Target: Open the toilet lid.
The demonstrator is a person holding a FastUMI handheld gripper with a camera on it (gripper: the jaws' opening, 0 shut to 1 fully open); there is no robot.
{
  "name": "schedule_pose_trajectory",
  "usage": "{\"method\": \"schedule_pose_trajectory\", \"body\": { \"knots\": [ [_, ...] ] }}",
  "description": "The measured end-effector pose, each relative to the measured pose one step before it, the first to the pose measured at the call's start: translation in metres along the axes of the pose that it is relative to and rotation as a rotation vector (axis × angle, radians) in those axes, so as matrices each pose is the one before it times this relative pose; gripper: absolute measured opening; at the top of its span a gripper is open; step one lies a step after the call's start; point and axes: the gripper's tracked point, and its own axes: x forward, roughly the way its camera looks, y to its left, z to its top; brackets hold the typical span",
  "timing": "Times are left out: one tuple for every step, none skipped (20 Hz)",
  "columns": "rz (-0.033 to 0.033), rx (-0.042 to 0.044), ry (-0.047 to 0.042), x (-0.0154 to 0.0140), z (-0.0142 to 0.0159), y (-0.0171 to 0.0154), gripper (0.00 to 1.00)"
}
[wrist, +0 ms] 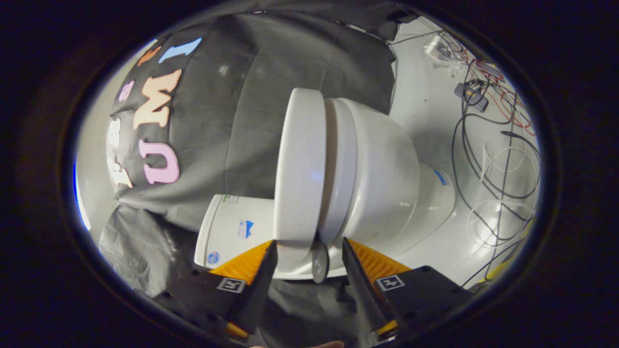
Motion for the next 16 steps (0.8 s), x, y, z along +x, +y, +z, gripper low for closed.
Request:
{"method": "schedule_pose_trajectory", "body": {
  "knots": [
    [-0.04339,-0.02304,0.01906,0.00478,-0.00787,-0.0078,0.77],
    [-0.06994,-0.03345,0.04231,0.0014,-0.01004,-0.01482,0.72],
    [-0.03219,-0.00723,0.04072,0.00303,-0.00981,-0.00866,0.72],
    [0.08545,0.05978,-0.02443,-0.00348,0.00751,0.02002,0.61],
    [-0.00687,0.00913,-0.03314,0.00176,0.00676,0.00202,0.51],
    [-0.03849,-0.03038,0.00986,0.00161,-0.0049,-0.00549,0.4],
    [-0.00364,0.01161,-0.01581,-0.00108,0.00296,0.00182,0.3],
    [-0.01373,0.02421,-0.01108,0.00467,-0.00218,0.00028,0.31],
    [-0.02426,0.03504,-0.01264,-0.0005,0.00519,-0.00145,0.2],
    [-0.01389,0.0349,-0.00085,-0.00601,0.00385,0.00084,0.1],
    [-0.01744,0.01969,-0.01466,0.00215,0.00106,-0.00011,0.1],
    [-0.0104,-0.0124,-0.01539,0.00181,-0.00072,-0.00097,0.1],
    [-0.01141,-0.01429,-0.03138,0.00189,0.00163,-0.00034,0.1],
    [-0.00296,-0.02174,-0.03986,0.00119,0.0011,0.00084,0.1],
    [0.00495,-0.01041,-0.03416,0.00032,0.00029,0.00027,0.1],
    [0.00442,-0.00567,-0.02141,-0.00116,-0.00049,0.00254,0.1]
  ]
}}
